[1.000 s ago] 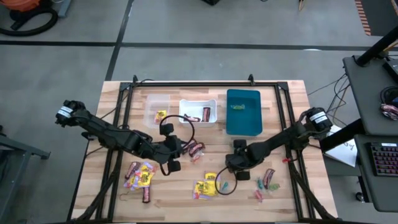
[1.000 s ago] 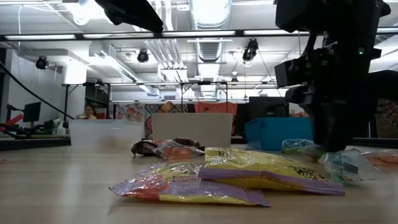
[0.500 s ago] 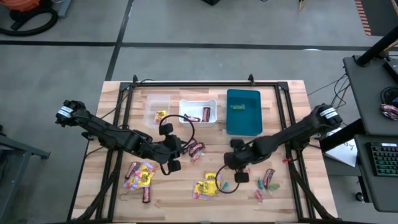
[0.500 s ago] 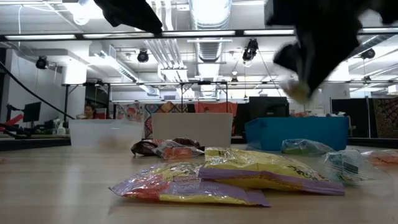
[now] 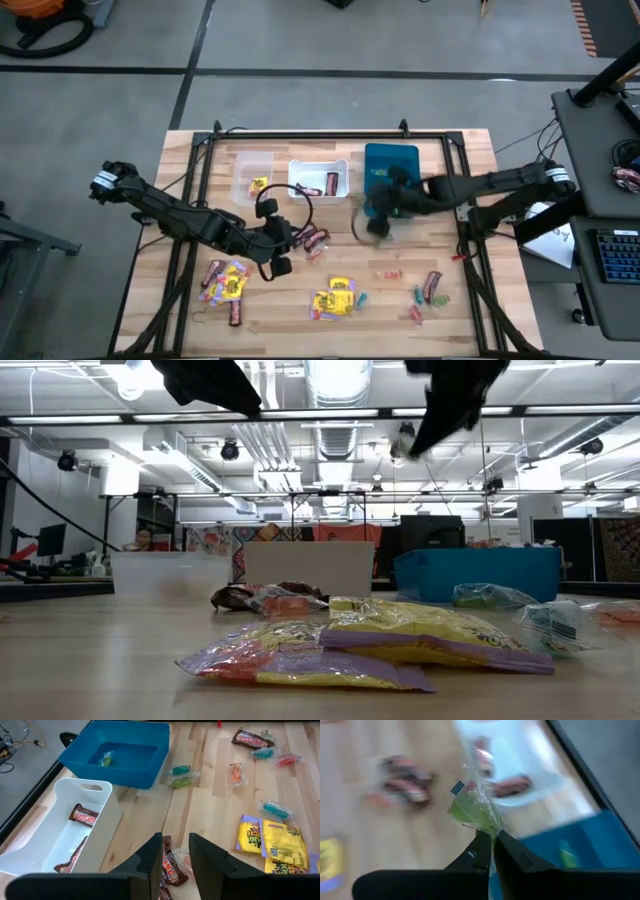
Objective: Sort candy
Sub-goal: Put the green candy into the blue bin
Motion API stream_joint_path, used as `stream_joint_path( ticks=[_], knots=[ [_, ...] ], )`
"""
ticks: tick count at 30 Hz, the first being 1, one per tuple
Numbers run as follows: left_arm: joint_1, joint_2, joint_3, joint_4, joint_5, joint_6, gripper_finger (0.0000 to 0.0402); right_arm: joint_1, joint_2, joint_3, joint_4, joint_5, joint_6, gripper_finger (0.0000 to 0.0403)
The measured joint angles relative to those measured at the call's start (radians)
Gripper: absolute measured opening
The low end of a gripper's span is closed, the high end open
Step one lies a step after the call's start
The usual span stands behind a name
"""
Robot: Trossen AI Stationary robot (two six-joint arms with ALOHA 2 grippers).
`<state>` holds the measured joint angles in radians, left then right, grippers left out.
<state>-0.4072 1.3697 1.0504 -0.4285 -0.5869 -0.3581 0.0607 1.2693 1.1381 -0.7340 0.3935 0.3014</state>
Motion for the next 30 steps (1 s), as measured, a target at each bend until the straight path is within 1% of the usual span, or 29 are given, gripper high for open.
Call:
stream_joint_path(
  ticks=[7, 9, 11, 13, 17, 20, 24, 27, 30],
  knots=[
    [0.0, 0.0, 0.0, -0.002, 0.007, -0.032, 0.0079, -0.31, 0.009, -0.113, -0.114, -0.009, 0.058, 0.0013],
    [0.0, 0.0, 0.0, -0.015, 0.041, -0.054, 0.0079, -0.37, 0.005, -0.159, -0.115, -0.039, 0.062, 0.0016],
    [0.0, 0.0, 0.0, -0.031, 0.081, -0.078, 0.0079, -0.409, -0.005, -0.2, -0.09, -0.094, 0.052, 0.0024],
    [0.0, 0.0, 0.0, -0.052, 0.114, -0.112, 0.0079, -0.428, -0.011, -0.23, -0.06, -0.122, 0.048, 0.0039],
    [0.0, 0.0, 0.0, -0.092, 0.173, -0.184, 0.0079, -0.434, -0.019, -0.261, -0.028, -0.124, 0.055, 0.008],
    [-0.001, 0.0, 0.0, -0.128, 0.262, -0.251, 0.0079, -0.432, -0.023, -0.262, -0.027, -0.124, 0.066, 0.011],
    [-0.015, 0.0, 0.0, -0.166, 0.392, -0.377, 0.0079, -0.432, -0.041, -0.261, -0.026, -0.124, 0.087, 0.0145],
    [-0.042, 0.0, 0.0, -0.201, 0.43, -0.472, 0.0079, -0.432, -0.061, -0.248, -0.024, -0.124, 0.092, 0.016],
    [-0.082, 0.0, 0.0, -0.239, 0.469, -0.57, 0.0079, -0.432, -0.083, -0.237, -0.024, -0.133, 0.093, 0.0162]
  ],
)
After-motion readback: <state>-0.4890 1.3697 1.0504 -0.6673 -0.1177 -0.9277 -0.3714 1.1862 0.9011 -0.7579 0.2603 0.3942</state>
